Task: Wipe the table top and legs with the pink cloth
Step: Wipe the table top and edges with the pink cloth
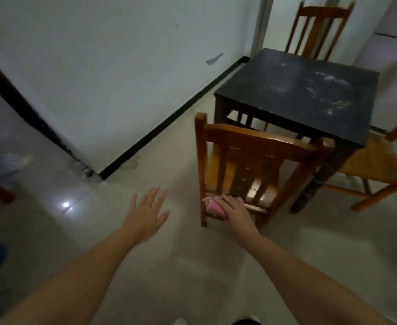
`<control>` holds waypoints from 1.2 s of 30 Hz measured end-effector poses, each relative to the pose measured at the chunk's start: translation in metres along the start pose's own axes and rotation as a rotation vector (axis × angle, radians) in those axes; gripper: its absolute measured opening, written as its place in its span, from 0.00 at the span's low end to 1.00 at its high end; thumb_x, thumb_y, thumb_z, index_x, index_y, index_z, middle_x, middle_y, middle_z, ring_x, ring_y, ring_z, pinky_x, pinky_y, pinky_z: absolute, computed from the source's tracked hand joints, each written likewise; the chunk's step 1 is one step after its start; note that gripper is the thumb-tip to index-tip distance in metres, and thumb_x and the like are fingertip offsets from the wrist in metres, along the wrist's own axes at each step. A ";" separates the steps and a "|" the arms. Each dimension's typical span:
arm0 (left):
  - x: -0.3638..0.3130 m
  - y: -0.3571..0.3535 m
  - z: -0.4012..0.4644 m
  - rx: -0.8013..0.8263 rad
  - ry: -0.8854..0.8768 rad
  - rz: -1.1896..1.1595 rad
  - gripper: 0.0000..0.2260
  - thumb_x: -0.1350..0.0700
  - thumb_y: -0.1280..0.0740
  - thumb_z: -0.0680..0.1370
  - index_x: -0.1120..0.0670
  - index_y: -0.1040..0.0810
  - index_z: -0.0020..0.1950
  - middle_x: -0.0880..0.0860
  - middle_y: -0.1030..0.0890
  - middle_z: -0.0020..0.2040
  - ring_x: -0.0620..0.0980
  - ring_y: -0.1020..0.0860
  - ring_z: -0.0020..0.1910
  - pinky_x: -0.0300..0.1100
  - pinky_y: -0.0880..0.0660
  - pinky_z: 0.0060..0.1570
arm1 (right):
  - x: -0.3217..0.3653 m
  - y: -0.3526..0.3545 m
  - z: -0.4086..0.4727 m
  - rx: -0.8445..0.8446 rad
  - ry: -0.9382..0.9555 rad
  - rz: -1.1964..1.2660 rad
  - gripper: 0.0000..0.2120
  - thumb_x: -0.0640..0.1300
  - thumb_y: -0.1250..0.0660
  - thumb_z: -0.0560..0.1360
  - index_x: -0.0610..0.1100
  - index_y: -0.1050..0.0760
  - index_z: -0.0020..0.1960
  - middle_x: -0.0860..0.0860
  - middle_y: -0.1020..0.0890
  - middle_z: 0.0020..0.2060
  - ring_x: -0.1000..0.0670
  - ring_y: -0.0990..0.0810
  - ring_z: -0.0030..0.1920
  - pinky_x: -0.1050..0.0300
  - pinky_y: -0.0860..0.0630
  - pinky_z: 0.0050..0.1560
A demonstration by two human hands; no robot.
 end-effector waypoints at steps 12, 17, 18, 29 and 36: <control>0.164 0.053 0.161 -0.149 0.065 -0.024 0.39 0.34 0.67 0.70 0.53 0.49 0.75 0.55 0.45 0.76 0.53 0.48 0.75 0.58 0.56 0.70 | 0.081 -0.053 0.242 -0.079 0.228 0.107 0.20 0.39 0.32 0.69 0.45 0.26 0.61 0.43 0.20 0.54 0.46 0.27 0.55 0.46 0.25 0.55; 0.230 0.071 0.214 -0.138 0.155 -0.040 0.38 0.37 0.66 0.69 0.52 0.53 0.76 0.53 0.49 0.76 0.51 0.50 0.75 0.57 0.55 0.70 | 0.099 -0.067 0.361 -0.021 0.203 0.068 0.19 0.41 0.41 0.75 0.43 0.28 0.66 0.43 0.24 0.61 0.40 0.27 0.61 0.45 0.35 0.63; 0.245 0.073 0.226 -0.134 0.189 -0.053 0.38 0.36 0.67 0.69 0.52 0.54 0.76 0.53 0.48 0.76 0.51 0.49 0.75 0.57 0.55 0.70 | 0.100 -0.070 0.384 -0.015 0.194 0.058 0.19 0.42 0.42 0.75 0.44 0.28 0.66 0.43 0.24 0.61 0.40 0.28 0.62 0.46 0.36 0.63; 0.364 0.119 0.462 -0.112 0.027 -0.008 0.38 0.37 0.70 0.67 0.52 0.58 0.75 0.53 0.53 0.77 0.50 0.56 0.75 0.54 0.62 0.70 | 0.028 -0.093 0.618 -0.086 -0.030 0.012 0.17 0.42 0.40 0.77 0.48 0.28 0.66 0.45 0.25 0.62 0.42 0.28 0.62 0.45 0.35 0.64; 0.354 0.175 0.638 -0.081 -0.205 -0.007 0.40 0.36 0.70 0.66 0.51 0.57 0.76 0.52 0.53 0.77 0.48 0.56 0.75 0.54 0.63 0.70 | -0.049 -0.044 0.707 -0.203 -0.263 -0.029 0.18 0.39 0.37 0.74 0.44 0.26 0.64 0.43 0.23 0.59 0.39 0.25 0.59 0.43 0.30 0.58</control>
Point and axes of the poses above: each hand's wrist, its own z-axis towards the middle knuckle, its own y-axis out of the back of the hand, x = y × z, the point moved 9 cm from there along z, towards the middle knuckle
